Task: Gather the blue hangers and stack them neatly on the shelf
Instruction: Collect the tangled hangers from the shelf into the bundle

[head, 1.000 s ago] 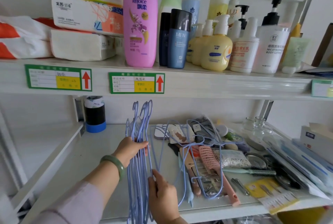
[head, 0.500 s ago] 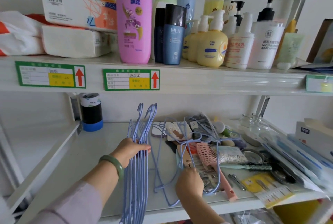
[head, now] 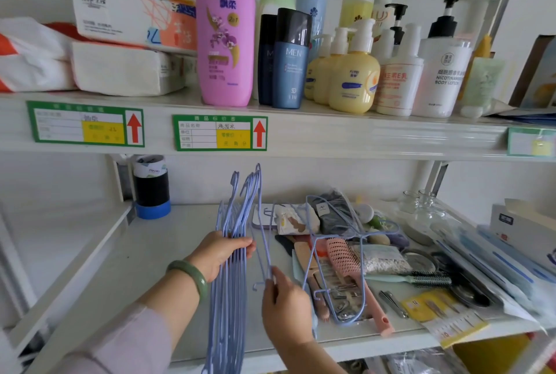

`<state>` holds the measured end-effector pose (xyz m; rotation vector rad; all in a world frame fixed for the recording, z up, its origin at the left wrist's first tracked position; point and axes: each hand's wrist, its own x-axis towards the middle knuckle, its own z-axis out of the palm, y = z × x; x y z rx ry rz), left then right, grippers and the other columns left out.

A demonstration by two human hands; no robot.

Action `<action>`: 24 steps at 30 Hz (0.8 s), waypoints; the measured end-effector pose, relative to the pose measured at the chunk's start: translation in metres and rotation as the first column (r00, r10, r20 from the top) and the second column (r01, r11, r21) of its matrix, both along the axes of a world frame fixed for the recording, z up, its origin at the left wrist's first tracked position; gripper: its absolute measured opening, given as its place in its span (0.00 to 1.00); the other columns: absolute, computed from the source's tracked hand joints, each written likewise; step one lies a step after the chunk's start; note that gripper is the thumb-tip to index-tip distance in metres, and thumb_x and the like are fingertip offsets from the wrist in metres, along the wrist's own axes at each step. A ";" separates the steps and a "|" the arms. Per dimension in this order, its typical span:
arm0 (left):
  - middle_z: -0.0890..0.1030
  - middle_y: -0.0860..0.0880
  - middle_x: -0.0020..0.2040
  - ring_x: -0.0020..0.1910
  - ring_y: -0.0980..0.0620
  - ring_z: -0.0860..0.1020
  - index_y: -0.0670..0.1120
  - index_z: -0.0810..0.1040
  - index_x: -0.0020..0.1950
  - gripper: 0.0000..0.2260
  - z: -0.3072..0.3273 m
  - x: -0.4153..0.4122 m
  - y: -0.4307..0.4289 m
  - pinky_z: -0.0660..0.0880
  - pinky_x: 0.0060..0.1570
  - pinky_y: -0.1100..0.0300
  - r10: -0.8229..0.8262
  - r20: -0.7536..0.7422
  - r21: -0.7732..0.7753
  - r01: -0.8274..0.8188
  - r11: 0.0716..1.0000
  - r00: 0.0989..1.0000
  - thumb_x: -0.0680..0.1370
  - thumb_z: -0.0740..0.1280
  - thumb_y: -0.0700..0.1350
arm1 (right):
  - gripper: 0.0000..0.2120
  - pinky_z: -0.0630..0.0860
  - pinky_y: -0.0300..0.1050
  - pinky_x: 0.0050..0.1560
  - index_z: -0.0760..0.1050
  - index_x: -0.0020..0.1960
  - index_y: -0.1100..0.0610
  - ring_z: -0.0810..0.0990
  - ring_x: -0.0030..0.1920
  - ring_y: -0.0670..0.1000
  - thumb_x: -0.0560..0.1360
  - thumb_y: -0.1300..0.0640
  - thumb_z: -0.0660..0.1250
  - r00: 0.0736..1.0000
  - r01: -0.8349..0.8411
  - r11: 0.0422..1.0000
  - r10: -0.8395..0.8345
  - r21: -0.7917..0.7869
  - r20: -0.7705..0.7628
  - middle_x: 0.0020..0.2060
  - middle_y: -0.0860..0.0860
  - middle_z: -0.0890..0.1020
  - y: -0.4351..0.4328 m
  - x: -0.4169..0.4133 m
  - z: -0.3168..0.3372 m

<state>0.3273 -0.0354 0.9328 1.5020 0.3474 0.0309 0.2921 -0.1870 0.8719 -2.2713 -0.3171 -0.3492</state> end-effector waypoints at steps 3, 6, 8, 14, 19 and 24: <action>0.83 0.45 0.29 0.24 0.55 0.81 0.35 0.80 0.41 0.05 0.001 0.001 -0.003 0.80 0.28 0.66 0.002 0.016 -0.049 -0.001 0.999 1.000 0.76 0.66 0.34 | 0.19 0.75 0.44 0.41 0.73 0.66 0.53 0.83 0.45 0.55 0.77 0.52 0.57 0.999 -0.032 0.998 0.031 0.047 0.019 0.46 0.55 0.86 0.012 -0.010 -0.006; 0.83 0.46 0.29 0.24 0.55 0.81 0.35 0.81 0.41 0.06 -0.001 0.002 0.000 0.80 0.30 0.64 0.009 0.020 -0.048 -0.008 0.999 1.000 0.76 0.66 0.35 | 0.23 0.74 0.46 0.41 0.75 0.64 0.53 0.83 0.42 0.56 0.73 0.49 0.55 0.998 -0.054 0.993 0.050 0.108 0.047 0.43 0.57 0.86 0.017 -0.015 -0.015; 0.85 0.47 0.29 0.25 0.55 0.82 0.37 0.81 0.41 0.05 -0.002 0.003 0.003 0.80 0.37 0.59 0.017 0.015 -0.060 -0.016 0.998 1.000 0.76 0.67 0.36 | 0.23 0.74 0.45 0.42 0.76 0.63 0.54 0.83 0.43 0.56 0.72 0.50 0.55 0.996 -0.064 0.987 0.054 0.147 0.070 0.42 0.57 0.86 0.017 -0.015 -0.020; 0.83 0.47 0.29 0.26 0.54 0.82 0.39 0.80 0.36 0.06 -0.003 0.005 0.001 0.80 0.37 0.61 0.054 0.003 -0.013 -0.054 0.998 0.999 0.72 0.72 0.38 | 0.19 0.75 0.47 0.43 0.78 0.58 0.51 0.82 0.45 0.55 0.75 0.47 0.54 0.993 -0.107 0.980 0.115 0.165 -0.038 0.39 0.53 0.84 0.012 -0.017 -0.013; 0.83 0.47 0.28 0.26 0.54 0.82 0.37 0.81 0.39 0.03 -0.007 0.004 0.007 0.81 0.38 0.62 0.066 0.015 0.007 -0.066 0.998 0.998 0.71 0.72 0.36 | 0.19 0.75 0.47 0.55 0.69 0.60 0.55 0.79 0.57 0.54 0.74 0.46 0.61 0.936 0.207 0.949 -0.263 -0.240 -0.235 0.55 0.53 0.79 -0.018 0.020 -0.015; 0.83 0.44 0.29 0.24 0.55 0.82 0.36 0.80 0.41 0.02 -0.005 0.000 0.010 0.81 0.30 0.65 0.043 0.006 -0.017 -0.043 0.999 0.999 0.71 0.72 0.33 | 0.17 0.78 0.49 0.55 0.76 0.57 0.61 0.80 0.56 0.58 0.73 0.55 0.59 0.835 0.143 0.942 -0.279 -0.302 -0.475 0.55 0.58 0.82 -0.014 0.041 -0.006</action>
